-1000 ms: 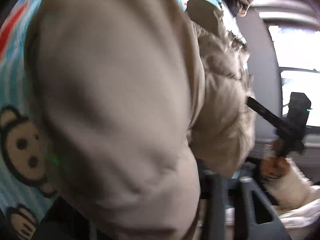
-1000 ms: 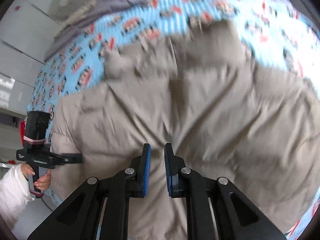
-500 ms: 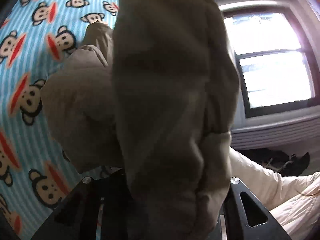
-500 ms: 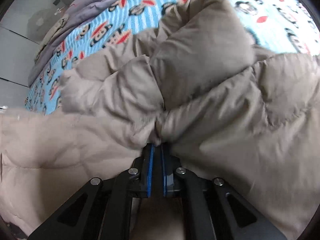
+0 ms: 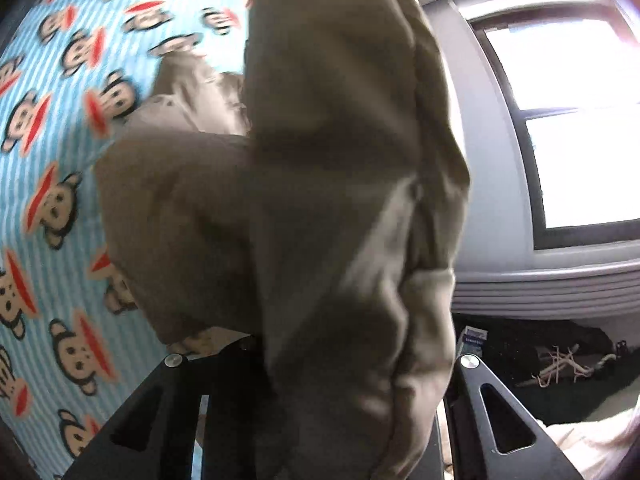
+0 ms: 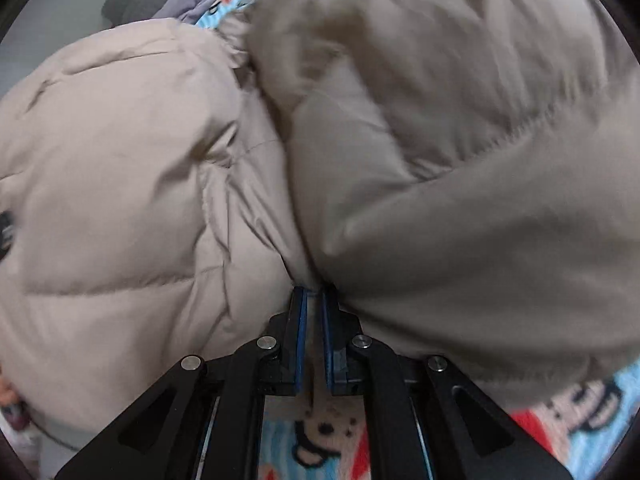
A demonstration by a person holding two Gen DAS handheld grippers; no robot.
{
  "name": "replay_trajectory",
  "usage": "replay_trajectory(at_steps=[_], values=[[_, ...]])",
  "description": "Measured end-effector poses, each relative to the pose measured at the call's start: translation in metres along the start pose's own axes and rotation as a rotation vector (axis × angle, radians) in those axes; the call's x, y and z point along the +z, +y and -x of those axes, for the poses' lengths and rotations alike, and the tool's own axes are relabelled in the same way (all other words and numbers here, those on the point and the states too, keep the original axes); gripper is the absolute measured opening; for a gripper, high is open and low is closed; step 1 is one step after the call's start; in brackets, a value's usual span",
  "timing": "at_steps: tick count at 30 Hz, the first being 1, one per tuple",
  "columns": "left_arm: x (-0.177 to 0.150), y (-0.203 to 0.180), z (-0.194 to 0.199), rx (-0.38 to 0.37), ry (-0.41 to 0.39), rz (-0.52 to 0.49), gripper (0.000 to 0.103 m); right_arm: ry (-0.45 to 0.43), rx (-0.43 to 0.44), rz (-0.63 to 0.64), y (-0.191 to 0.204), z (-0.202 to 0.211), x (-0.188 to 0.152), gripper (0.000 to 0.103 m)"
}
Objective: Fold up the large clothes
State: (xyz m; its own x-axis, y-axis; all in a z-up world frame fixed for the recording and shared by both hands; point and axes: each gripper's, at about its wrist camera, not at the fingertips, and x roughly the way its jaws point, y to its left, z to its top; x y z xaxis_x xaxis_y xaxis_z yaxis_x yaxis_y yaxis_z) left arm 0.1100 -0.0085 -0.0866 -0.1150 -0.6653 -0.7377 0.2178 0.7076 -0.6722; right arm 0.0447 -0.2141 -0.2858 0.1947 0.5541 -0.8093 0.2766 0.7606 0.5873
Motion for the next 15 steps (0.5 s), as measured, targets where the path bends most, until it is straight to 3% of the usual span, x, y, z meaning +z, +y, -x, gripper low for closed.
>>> replay_trajectory(at_steps=[3,4,5,7,8,12,15], values=[[0.015,-0.045,-0.025,0.04,0.023,-0.018,0.028,0.019,0.117,-0.052,-0.018,-0.001,0.005,0.005],[0.019,-0.056,-0.034,0.049,0.035,-0.023,0.034,0.023,0.152,-0.072,-0.024,-0.001,0.006,0.005],[0.025,-0.07,-0.048,0.04,0.052,-0.033,0.04,0.026,0.184,-0.092,-0.029,-0.001,0.007,0.004],[0.033,-0.088,-0.069,-0.001,0.06,-0.051,0.07,0.032,0.261,-0.136,-0.042,-0.003,0.009,0.003],[0.037,-0.096,-0.079,-0.027,0.069,-0.061,0.075,0.034,0.287,-0.147,-0.046,-0.003,0.009,0.003],[0.055,-0.115,-0.12,-0.083,0.091,-0.099,0.078,0.05,0.358,-0.189,-0.053,-0.001,0.013,0.003],[0.064,-0.118,-0.139,-0.117,0.106,-0.074,0.078,0.043,0.382,-0.232,-0.06,0.025,0.014,0.003]])
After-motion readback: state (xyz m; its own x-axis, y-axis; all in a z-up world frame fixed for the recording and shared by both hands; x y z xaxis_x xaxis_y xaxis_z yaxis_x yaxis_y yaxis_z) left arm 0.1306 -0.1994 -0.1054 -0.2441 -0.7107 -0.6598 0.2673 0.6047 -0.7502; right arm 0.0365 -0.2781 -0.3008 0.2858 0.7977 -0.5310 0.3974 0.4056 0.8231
